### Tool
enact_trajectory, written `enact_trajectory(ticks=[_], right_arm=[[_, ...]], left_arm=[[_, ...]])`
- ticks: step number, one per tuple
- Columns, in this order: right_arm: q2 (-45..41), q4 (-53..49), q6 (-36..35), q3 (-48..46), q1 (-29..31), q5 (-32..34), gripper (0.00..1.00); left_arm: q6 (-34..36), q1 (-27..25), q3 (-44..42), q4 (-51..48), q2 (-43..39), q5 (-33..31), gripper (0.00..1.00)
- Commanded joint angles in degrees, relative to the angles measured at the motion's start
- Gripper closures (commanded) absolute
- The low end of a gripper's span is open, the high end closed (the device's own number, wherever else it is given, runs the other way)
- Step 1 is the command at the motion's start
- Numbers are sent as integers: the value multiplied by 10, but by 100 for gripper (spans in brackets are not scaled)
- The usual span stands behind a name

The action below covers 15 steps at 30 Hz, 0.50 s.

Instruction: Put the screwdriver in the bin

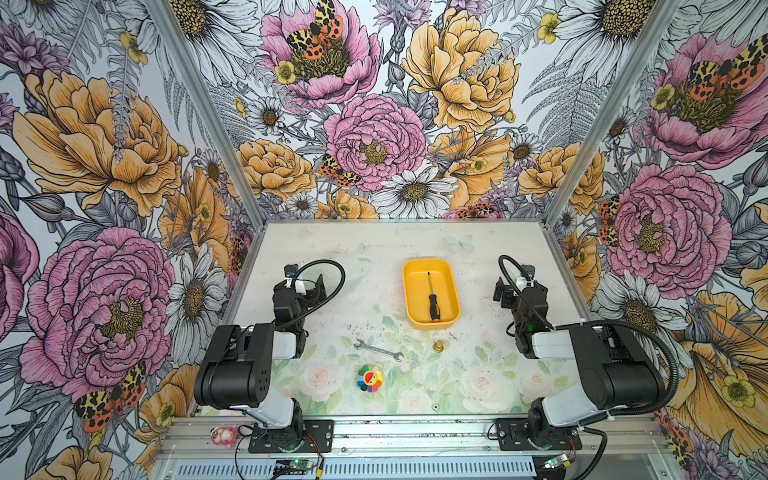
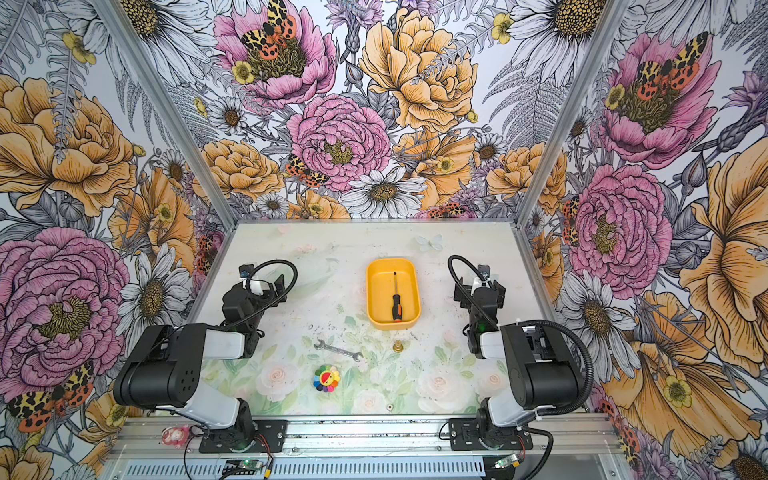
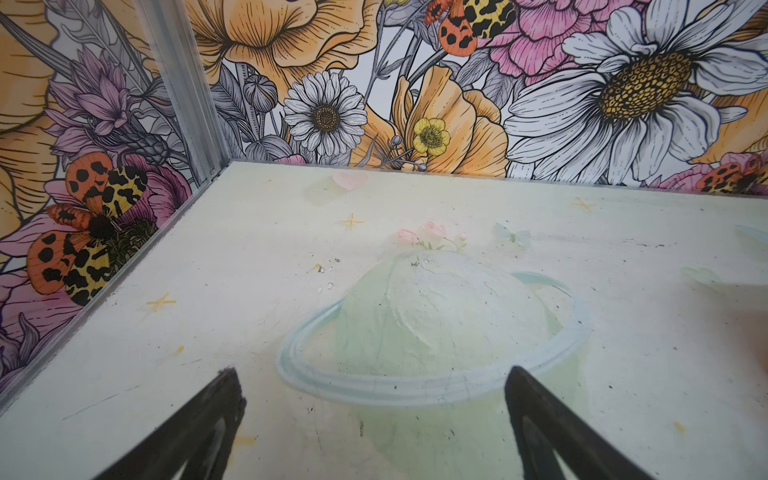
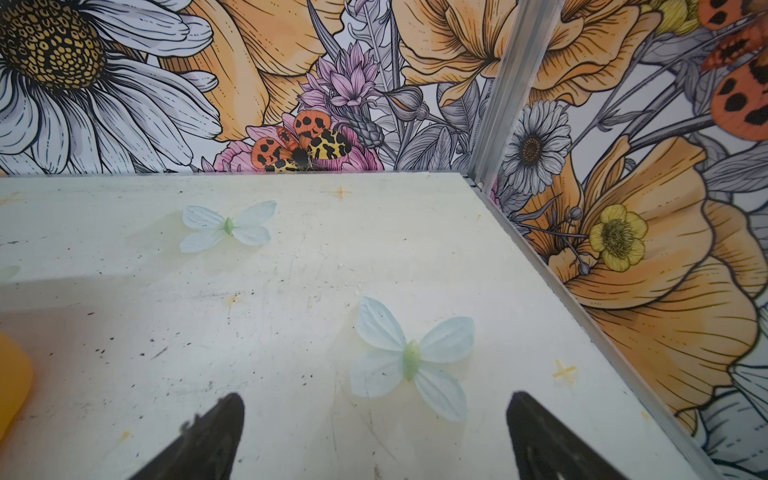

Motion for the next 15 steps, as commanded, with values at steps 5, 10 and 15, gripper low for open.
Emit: enact_trajectory(ticks=[5, 10, 15], right_arm=[[2, 8, 5, 11, -5, -3, 1], [2, 8, 5, 12, -5, -4, 0], [2, 8, 5, 11, -5, -4, 1]], left_arm=[[0, -1, 7, 10, 0, -8, 1], [5, -9, 4, 15, -1, -22, 1], [7, -14, 3, 17, 0, -34, 1]])
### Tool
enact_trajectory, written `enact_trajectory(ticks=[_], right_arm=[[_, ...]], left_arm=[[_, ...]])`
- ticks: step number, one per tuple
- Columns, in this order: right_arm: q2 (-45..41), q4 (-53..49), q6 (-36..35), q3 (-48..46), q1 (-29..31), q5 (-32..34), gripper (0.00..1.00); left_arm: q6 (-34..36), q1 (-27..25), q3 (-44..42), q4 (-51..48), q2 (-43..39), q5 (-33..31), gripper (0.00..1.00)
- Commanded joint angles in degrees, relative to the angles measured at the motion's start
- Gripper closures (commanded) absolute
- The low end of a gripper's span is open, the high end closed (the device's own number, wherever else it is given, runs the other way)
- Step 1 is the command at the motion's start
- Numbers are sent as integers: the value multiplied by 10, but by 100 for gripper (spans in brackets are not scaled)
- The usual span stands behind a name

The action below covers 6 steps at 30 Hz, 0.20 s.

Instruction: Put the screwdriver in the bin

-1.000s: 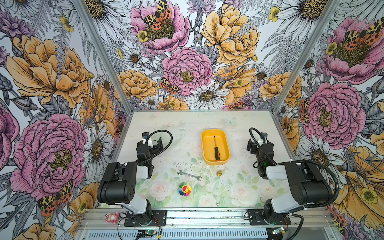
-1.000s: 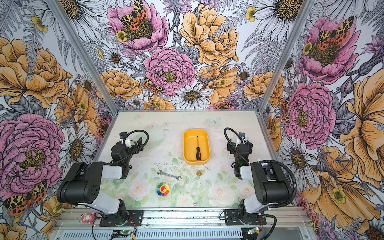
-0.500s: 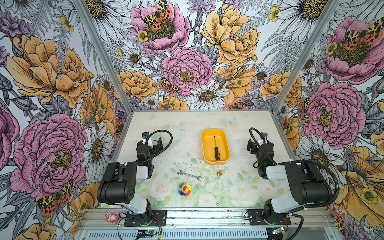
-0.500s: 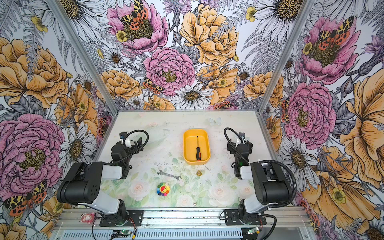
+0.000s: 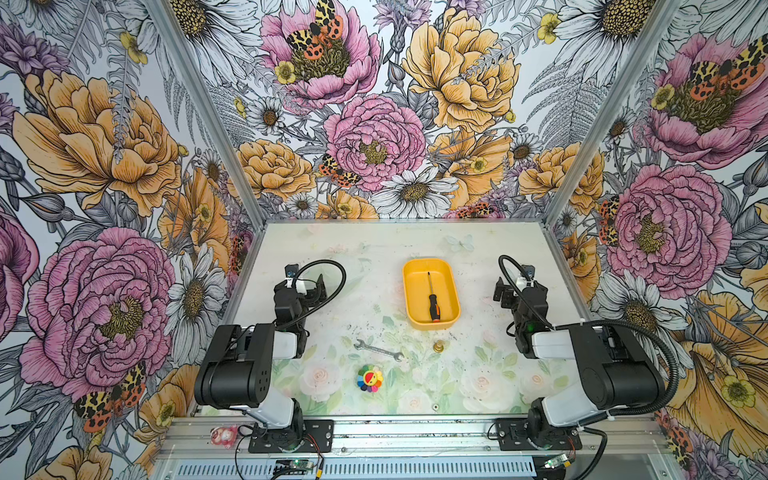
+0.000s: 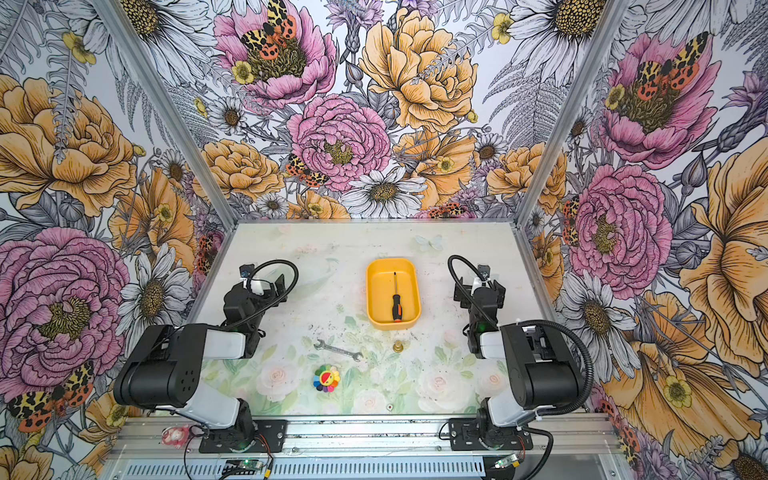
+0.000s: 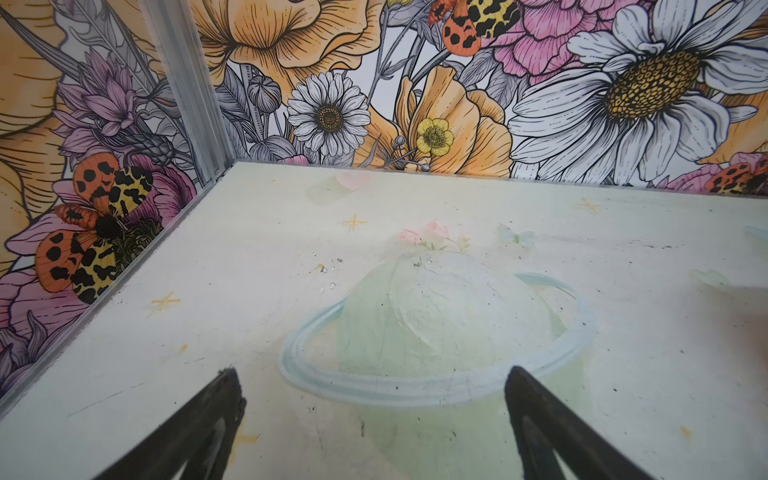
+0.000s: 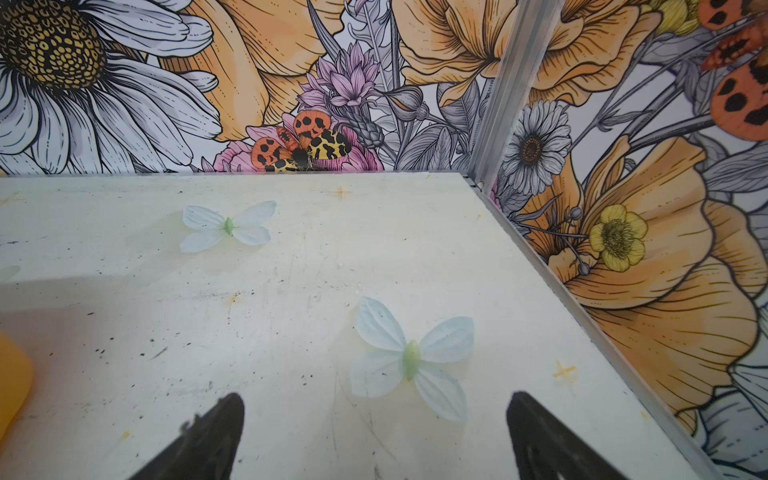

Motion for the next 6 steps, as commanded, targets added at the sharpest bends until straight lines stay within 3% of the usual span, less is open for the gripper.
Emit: enact_trajectory(ticks=[1, 6], right_arm=[[2, 8, 5, 12, -5, -4, 0], [2, 8, 4, 12, -5, -3, 1]], left_arm=[[7, -4, 4, 16, -1, -18, 1], [4, -1, 7, 10, 0, -16, 1]])
